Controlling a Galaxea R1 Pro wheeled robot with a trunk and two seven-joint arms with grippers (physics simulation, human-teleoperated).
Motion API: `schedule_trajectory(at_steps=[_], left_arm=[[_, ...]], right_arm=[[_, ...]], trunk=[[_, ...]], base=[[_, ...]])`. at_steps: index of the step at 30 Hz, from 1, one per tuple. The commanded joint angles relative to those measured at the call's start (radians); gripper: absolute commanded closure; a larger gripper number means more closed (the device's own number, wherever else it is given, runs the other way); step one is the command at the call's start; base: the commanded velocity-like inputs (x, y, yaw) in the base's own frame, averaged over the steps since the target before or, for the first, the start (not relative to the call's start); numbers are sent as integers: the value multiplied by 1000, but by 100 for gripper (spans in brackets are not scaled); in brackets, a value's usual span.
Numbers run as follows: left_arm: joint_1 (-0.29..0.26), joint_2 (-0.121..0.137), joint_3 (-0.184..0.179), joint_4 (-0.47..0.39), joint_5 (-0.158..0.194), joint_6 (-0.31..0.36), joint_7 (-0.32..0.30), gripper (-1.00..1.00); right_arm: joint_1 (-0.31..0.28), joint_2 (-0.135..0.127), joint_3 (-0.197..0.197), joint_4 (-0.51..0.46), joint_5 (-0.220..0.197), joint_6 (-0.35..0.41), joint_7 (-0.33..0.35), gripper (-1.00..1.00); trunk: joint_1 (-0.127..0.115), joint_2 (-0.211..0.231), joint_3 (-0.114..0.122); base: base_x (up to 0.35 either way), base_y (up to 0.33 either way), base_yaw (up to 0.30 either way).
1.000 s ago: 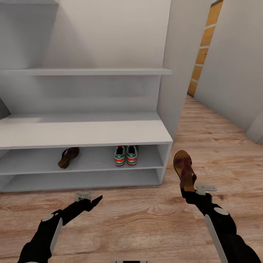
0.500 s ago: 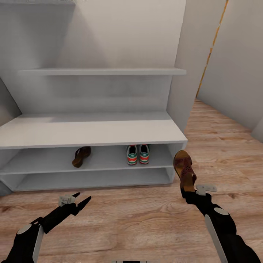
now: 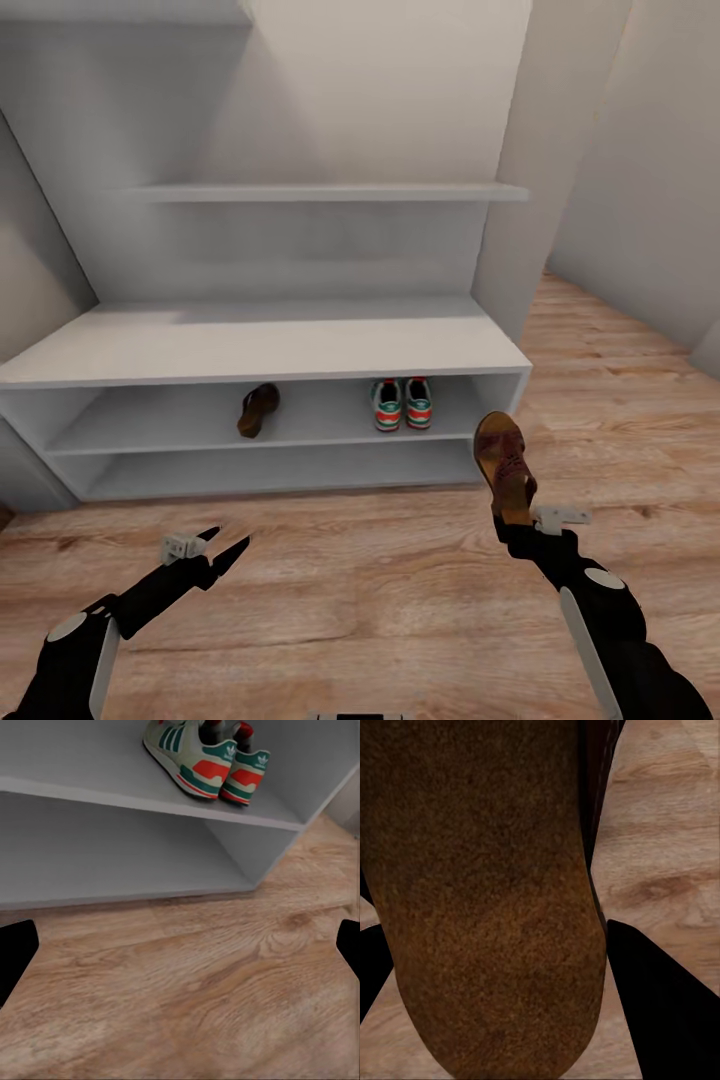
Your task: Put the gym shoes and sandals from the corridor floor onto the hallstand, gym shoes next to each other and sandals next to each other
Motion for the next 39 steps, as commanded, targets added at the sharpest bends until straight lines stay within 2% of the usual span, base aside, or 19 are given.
schedule_trajectory(at_steps=[1, 11, 39], left_arm=[[-1, -1, 3, -1, -3, 11, -6, -100], [-1, -1, 3, -1, 0, 11, -9, -100], [-1, -1, 3, -1, -1, 11, -9, -100]], right_arm=[[-1, 0, 0, -2, -8, 5, -3, 100], [-1, 0, 1, -1, -9, 6, -2, 100], [-1, 0, 1, 0, -9, 6, -3, 100]], trunk=[[-1, 0, -1], [-1, 0, -1], [-1, 0, -1]], base=[[-245, 240, 0], [-159, 297, 0], [-28, 333, 0]])
